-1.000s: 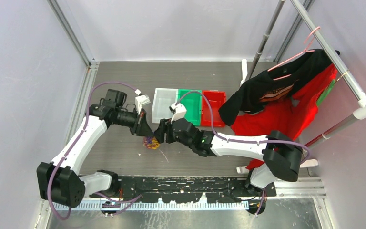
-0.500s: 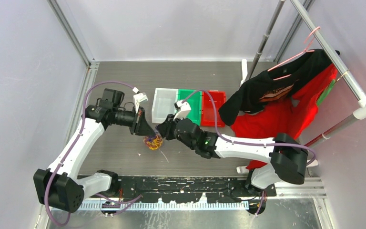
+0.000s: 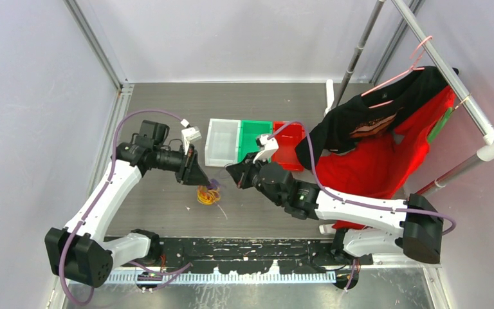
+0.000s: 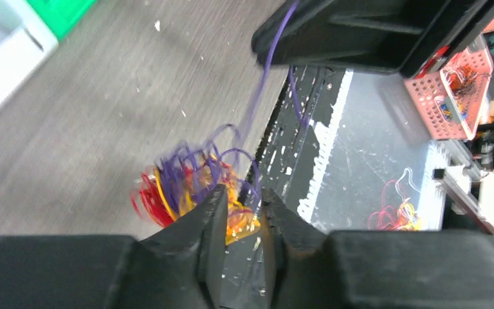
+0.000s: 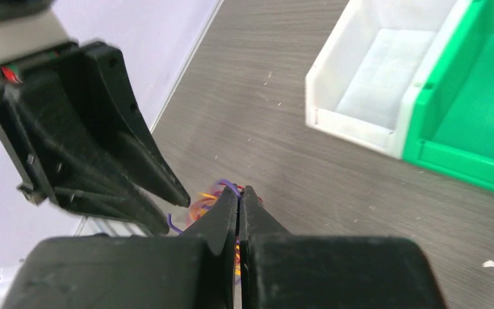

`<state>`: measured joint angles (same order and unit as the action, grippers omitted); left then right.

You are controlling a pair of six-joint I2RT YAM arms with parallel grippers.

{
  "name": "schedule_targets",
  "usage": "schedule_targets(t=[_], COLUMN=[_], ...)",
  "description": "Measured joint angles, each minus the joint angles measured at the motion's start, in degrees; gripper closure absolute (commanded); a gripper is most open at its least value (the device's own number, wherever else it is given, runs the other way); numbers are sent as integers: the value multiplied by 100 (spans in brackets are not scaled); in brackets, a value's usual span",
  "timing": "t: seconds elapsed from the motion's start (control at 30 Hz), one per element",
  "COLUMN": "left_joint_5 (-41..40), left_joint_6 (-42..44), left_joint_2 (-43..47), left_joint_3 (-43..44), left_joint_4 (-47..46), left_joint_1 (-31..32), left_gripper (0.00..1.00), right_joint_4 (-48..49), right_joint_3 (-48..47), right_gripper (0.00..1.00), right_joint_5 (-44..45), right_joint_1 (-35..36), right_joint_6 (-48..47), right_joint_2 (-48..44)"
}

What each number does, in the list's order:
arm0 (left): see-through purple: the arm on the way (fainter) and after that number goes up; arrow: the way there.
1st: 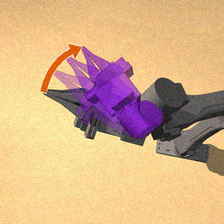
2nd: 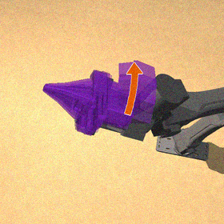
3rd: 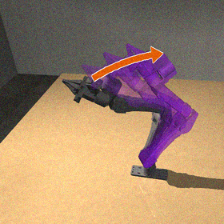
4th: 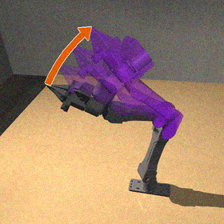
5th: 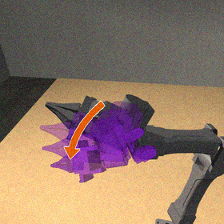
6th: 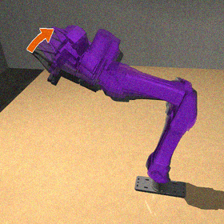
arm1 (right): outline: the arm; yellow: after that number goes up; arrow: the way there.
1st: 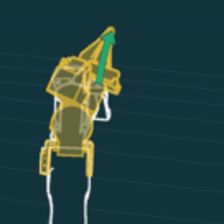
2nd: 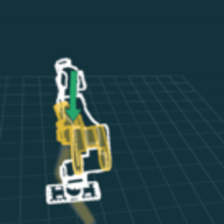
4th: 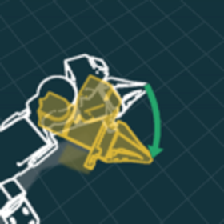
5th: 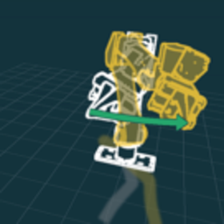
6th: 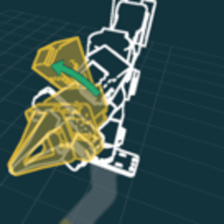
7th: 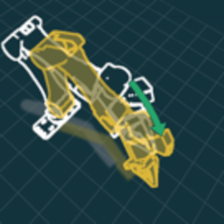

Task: Untangle the cables

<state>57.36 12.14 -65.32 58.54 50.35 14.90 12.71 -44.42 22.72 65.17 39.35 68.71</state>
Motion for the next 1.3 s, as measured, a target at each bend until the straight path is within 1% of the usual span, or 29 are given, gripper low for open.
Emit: schedule_targets(t=[0.03, 0.07, 0.1, 0.17, 0.37, 0.6, 0.67, 0.73, 0.77, 0.8, 0.87, 0.93, 1.07, 1.1, 1.2, 1.27, 1.3], left_joint_5=[-81, -136, -219, -313, -328, -267, -269, -269, -271, -269, -273, -271, -240, -225, -157, -122, -111], left_joint_6=[17, 57, 26, 24, 52, 192, 282, 382, 448, 487, 529, 597, 726, 750, 828, 883, 925], left_joint_2=[0, 0, -2, -2, 24, 254, 293, 323, 334, 348, 372, 393, 463, 474, 498, 509, 518], left_joint_3=[-39, -76, -125, -173, -173, -212, -238, -278, -299, -326, -372, -402, -457, -463, -479, -479, -479], left_joint_4=[26, 52, 85, 138, 210, 168, 166, 157, 157, 157, 162, 162, 175, 181, 212, 229, 229], left_joint_1=[-2, -2, -2, -2, -2, -2, -2, -2, -2, -2, -2, -2, -2, -2, -2, -2, -2], left_gripper=[36, 27, 24, 22, 23, 24, 26, 29, 33, 40, 57, 69, 74, 77, 99, 100, 100], right_joint_4=[-50, -76, -103, -175, -431, -522, -549, -551, -549, -549, -544, -538, -505, -507, -505, -507, -507], right_joint_3=[4, 4, 0, -9, -260, -929, -1134, -1311, -1384, -1436, -1569, -1668, -1729, -1729, -1729, -1729, -1729], right_gripper=[99, 99, 99, 99, 99, 99, 99, 99, 99, 99, 99, 99, 99, 99, 99, 99, 90], right_joint_5=[76, 116, 136, 136, -140, -918, -1143, -1344, -1440, -1521, -1725, -1891, -2065, -2090, -2100, -2094, -2083], right_joint_1=[-37, -68, -103, -146, -153, -151, -149, -149, -146, -146, -146, -136, -109, -105, -98, -98, -98], right_joint_6=[-15, -24, -26, -31, -39, 7, 26, 55, 81, 111, 173, 227, 310, 319, 337, 337, 334], right_joint_2=[-35, -55, -70, -68, 160, 474, 481, 481, 481, 481, 496, 520, 562, 568, 570, 570, 568])
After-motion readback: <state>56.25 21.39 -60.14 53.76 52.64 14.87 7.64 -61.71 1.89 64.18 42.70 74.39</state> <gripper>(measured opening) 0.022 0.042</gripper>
